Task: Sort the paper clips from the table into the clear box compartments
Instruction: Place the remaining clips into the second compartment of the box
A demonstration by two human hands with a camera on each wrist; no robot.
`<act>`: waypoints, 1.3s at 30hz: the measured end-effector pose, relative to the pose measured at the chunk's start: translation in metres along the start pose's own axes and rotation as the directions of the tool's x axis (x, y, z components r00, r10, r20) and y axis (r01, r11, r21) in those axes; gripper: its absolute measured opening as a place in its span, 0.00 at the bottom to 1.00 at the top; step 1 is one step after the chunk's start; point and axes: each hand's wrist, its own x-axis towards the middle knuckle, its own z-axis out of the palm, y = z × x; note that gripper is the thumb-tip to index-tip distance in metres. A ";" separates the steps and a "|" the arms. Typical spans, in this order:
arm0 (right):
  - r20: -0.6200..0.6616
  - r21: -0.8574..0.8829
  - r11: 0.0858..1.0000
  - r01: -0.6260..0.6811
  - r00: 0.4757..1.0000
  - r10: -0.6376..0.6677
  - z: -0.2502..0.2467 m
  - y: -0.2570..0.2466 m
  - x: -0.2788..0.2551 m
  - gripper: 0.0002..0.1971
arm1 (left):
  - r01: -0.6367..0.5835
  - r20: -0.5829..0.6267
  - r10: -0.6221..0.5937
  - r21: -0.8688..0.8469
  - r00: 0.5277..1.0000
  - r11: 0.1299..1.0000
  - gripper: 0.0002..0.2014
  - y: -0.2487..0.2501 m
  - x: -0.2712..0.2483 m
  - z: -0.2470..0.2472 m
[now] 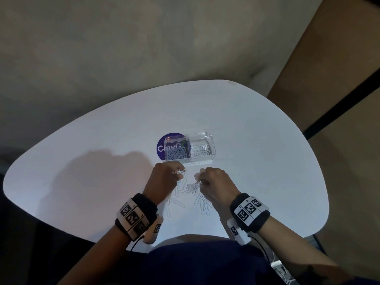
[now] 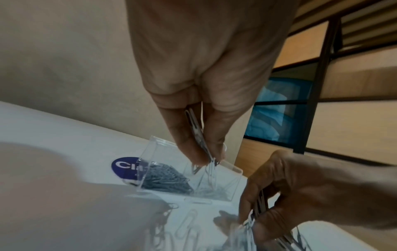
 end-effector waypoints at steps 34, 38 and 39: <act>-0.283 0.173 0.976 -0.131 0.943 0.177 -0.085 0.022 0.060 0.04 | 0.103 0.012 -0.102 -0.178 0.995 0.979 0.04 0.041 0.096 0.014; -0.316 0.236 0.957 -0.168 0.918 0.239 -0.081 0.028 0.031 0.03 | 0.097 0.052 -0.091 -0.115 0.994 0.989 0.05 0.037 0.110 0.033; -0.310 0.239 0.955 -0.175 0.918 0.246 -0.077 0.030 0.022 0.03 | 0.089 0.073 -0.082 -0.093 0.994 0.992 0.06 0.035 0.110 0.037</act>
